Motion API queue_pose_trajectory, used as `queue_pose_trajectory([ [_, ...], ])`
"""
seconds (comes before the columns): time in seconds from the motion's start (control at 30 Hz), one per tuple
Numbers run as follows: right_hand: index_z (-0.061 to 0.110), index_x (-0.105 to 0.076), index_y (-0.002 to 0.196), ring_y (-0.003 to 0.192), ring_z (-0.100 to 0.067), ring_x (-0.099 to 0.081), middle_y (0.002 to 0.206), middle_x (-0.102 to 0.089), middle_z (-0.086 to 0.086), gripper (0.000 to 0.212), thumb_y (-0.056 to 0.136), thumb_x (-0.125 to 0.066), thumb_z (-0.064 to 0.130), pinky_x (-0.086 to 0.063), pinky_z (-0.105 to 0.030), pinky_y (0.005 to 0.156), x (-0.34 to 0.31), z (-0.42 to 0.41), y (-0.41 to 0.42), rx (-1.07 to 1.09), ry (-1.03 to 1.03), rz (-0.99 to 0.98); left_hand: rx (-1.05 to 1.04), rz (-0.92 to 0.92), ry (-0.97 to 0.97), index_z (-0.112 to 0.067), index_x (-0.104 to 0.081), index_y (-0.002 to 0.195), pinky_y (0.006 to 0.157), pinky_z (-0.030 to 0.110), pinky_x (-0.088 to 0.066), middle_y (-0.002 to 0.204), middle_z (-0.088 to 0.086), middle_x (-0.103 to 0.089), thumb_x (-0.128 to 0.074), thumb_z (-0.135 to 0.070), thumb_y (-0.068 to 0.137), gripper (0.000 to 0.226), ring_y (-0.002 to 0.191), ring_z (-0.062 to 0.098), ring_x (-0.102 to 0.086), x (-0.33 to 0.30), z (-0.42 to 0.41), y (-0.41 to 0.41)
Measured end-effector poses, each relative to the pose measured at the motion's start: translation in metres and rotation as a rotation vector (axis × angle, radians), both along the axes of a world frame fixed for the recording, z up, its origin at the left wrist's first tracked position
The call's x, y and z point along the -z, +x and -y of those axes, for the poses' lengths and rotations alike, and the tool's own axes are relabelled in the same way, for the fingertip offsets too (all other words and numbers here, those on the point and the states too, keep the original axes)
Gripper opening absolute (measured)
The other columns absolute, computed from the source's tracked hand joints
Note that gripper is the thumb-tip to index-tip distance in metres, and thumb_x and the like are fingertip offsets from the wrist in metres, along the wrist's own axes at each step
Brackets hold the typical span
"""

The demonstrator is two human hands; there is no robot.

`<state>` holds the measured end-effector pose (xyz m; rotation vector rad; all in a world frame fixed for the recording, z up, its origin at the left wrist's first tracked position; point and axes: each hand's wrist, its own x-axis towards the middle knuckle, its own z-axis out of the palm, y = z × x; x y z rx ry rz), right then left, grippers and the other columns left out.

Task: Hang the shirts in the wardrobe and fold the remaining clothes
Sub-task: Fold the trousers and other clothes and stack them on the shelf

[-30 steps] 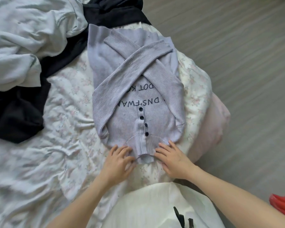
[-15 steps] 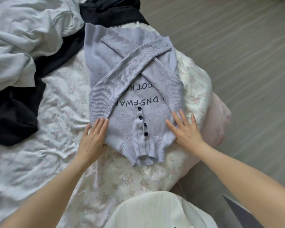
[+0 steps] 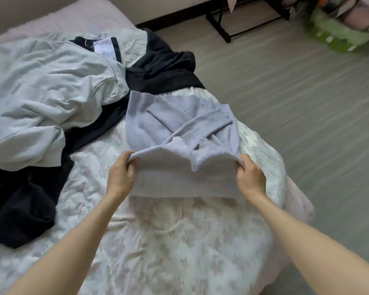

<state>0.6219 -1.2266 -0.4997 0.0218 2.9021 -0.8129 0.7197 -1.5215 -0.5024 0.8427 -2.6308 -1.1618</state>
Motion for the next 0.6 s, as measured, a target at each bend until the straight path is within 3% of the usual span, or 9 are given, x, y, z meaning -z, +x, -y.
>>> queue_pose_trajectory([
  [0.2,0.001,-0.057,0.094,0.085,-0.044,-0.057,0.095,-0.064,-0.022,0.018,0.093,-0.051,0.018,-0.032,-0.038,0.06,0.026,0.025,-0.076,-0.034,0.034,-0.109,-0.035,0.025,-0.013,-0.02,-0.062,0.097,0.07,0.031,-0.036,0.082,0.0,-0.06,-0.052,-0.021,0.093,0.011,0.081,0.024,-0.056,0.025,0.035,-0.071],
  [0.27,0.006,-0.057,0.094,0.086,-0.042,-0.058,0.091,-0.065,-0.021,0.026,0.094,-0.051,0.031,-0.032,-0.036,0.061,0.036,0.021,-0.09,-0.06,0.113,-0.029,-0.032,0.129,-0.037,-0.022,-0.064,0.093,0.073,0.033,-0.04,0.088,0.002,-0.065,-0.054,-0.028,0.092,0.011,0.089,0.028,-0.058,0.035,0.045,-0.075],
  [0.4,0.015,-0.056,0.106,0.1,-0.035,-0.057,0.108,-0.064,-0.013,0.038,0.091,-0.047,0.05,-0.036,-0.034,0.07,0.052,0.015,-0.106,-0.003,0.236,0.196,-0.155,0.435,-0.182,-0.023,-0.057,0.095,0.072,0.036,-0.038,0.101,0.01,-0.064,-0.053,-0.04,0.089,0.019,0.096,0.035,-0.058,0.052,0.04,-0.082],
  [0.5,0.016,-0.048,0.122,0.112,-0.033,-0.051,0.126,-0.051,-0.008,0.039,0.09,-0.054,0.038,-0.04,-0.039,0.083,0.056,0.013,-0.098,0.051,0.141,0.179,-0.294,0.387,-0.186,-0.016,-0.045,0.098,0.076,0.041,-0.039,0.107,0.01,-0.055,-0.057,-0.04,0.086,0.03,0.096,0.034,-0.055,0.055,0.023,-0.082],
  [0.6,0.009,-0.051,0.125,0.115,-0.031,-0.045,0.123,-0.051,-0.017,0.04,0.087,-0.054,0.022,-0.037,-0.047,0.092,0.047,0.006,-0.073,-0.113,0.119,-0.165,-0.386,0.328,-0.025,-0.012,-0.041,0.121,0.091,0.047,-0.039,0.126,0.012,-0.046,-0.057,-0.043,0.086,0.05,0.114,0.033,-0.048,0.053,0.015,-0.062],
])
